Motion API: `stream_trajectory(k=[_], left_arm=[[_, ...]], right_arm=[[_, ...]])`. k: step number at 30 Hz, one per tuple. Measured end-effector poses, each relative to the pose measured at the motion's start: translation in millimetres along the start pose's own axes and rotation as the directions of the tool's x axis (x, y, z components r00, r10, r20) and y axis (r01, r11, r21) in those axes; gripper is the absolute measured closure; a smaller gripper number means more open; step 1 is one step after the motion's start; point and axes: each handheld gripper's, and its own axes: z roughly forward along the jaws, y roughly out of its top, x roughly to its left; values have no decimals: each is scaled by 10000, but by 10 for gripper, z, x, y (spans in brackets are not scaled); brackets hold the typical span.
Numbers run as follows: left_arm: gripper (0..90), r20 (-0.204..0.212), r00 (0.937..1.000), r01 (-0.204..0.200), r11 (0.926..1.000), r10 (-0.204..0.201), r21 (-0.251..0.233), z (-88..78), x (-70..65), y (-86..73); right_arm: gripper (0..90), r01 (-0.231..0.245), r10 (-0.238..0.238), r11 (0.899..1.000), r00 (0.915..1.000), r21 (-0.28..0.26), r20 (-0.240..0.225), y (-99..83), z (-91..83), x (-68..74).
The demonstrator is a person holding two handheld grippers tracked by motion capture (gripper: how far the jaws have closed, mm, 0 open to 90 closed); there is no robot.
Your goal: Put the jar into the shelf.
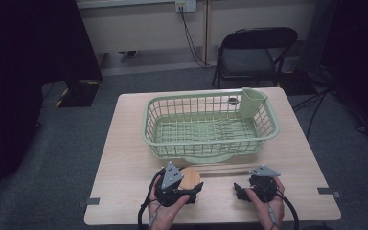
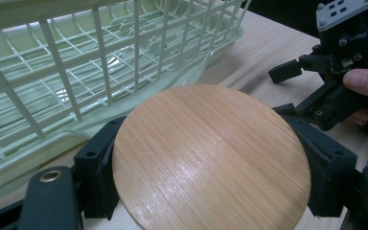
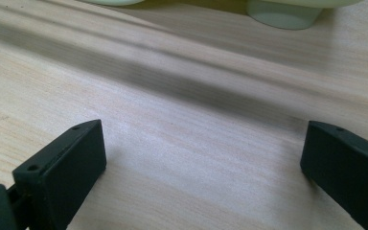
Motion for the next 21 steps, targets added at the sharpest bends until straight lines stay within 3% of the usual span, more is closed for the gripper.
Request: stream_trajectory(k=[9, 21], left_arm=[[241, -127, 9999, -64, 9999, 63, -114, -23, -2, -6], [242, -181, 9998, -99, 9977, 87, -669, -160, 24, 61]], right_arm=[[6, 2, -2, 10000, 10000, 2, 0, 0, 0, 0], [2, -2, 2, 10000, 10000, 9, -15, 2, 4, -3]])
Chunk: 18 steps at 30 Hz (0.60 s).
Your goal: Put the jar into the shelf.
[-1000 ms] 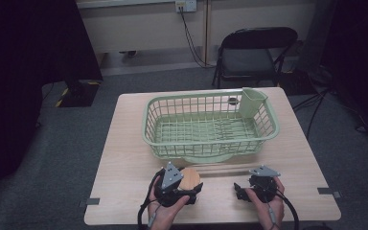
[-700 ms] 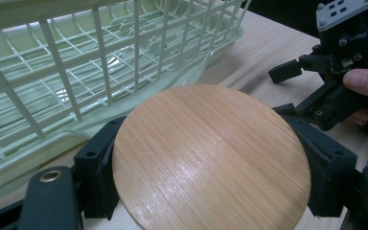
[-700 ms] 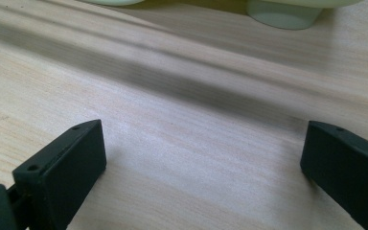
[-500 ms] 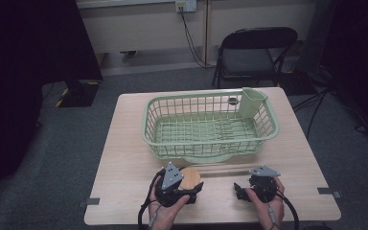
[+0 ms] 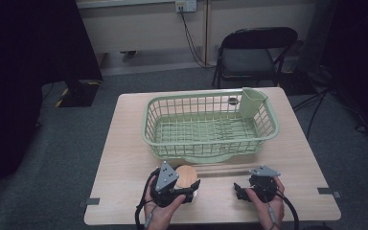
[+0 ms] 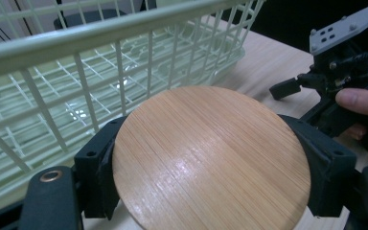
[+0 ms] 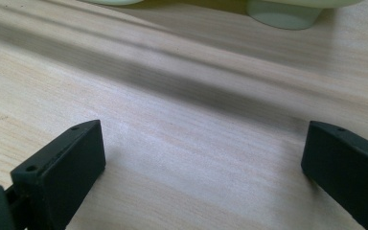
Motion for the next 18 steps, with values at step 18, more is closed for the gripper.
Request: stream_trajectory(k=[18], left_arm=[[242, -13, 9998, -197, 9979, 196, -614, -117, 47, 232]], right_arm=[[2, 5, -5, 10000, 10000, 1, -4, 0, 0, 0]])
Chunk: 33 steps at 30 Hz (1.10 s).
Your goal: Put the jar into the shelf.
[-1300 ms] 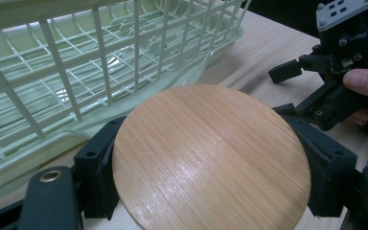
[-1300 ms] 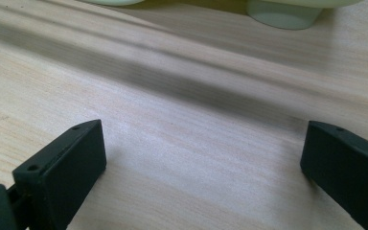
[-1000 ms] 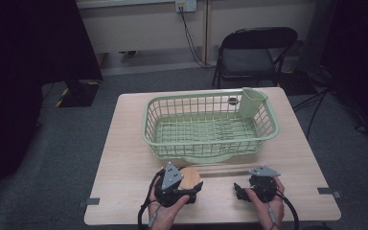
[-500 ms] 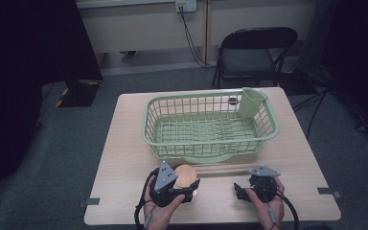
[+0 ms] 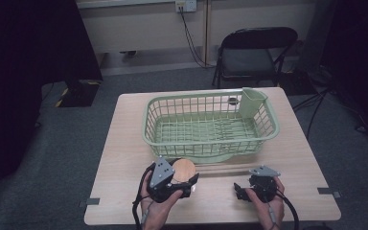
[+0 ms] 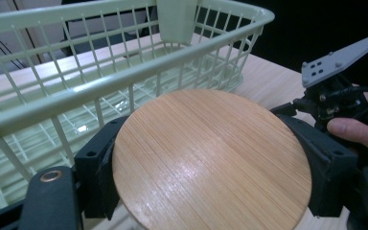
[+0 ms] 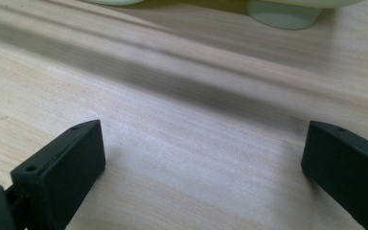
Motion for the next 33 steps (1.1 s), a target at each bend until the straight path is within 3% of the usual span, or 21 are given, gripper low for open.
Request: stream_trajectory(k=[7, 15, 23, 33], left_arm=[[242, -89, 9999, -131, 9992, 128, -376, -68, 46, 151], [242, -248, 9975, -671, 9961, 658, -569, -119, 35, 381], [242, -106, 9982, -590, 9942, 583, -898, -170, 104, 555], [242, -77, 9960, -897, 9889, 894, -1186, -232, 162, 854]], right_arm=[[2, -8, 8, 10000, 10000, -2, 0, 0, 0, 0], [2, -18, 18, 10000, 10000, -1, 3, 0, 0, 1], [2, -10, 10, 10000, 10000, -5, 1, 0, 0, 1], [2, -5, 5, 10000, 10000, 0, 3, 0, 0, 0]])
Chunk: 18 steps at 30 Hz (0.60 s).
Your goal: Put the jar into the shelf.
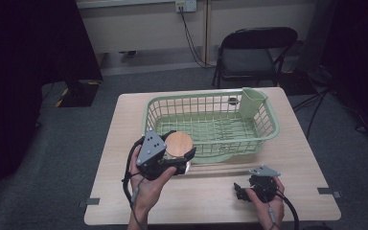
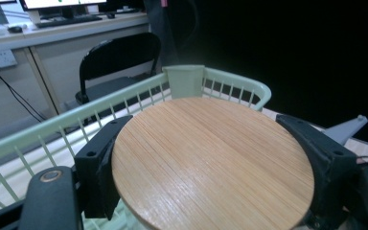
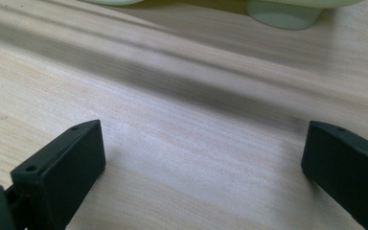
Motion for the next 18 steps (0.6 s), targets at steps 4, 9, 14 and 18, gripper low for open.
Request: stream_trajectory(k=[4, 9, 14, 18], left_arm=[[242, 36, 10000, -39, 9998, 40, -171, 22, 35, 124], [242, 83, 9999, -106, 9997, 108, -238, 67, 89, 260], [242, 148, 9996, -227, 9995, 231, -232, 136, 147, 387], [242, 273, 9992, -271, 9993, 278, -254, 196, 201, 487]], right_arm=[[2, -1, 1, 10000, 10000, -4, -4, 0, 0, 0], [2, -1, 1, 10000, 10000, -1, 0, 0, 0, 0], [2, -5, 5, 10000, 10000, -4, -3, 0, 0, 0], [2, 3, -3, 10000, 10000, 1, -1, 0, 0, 0]])
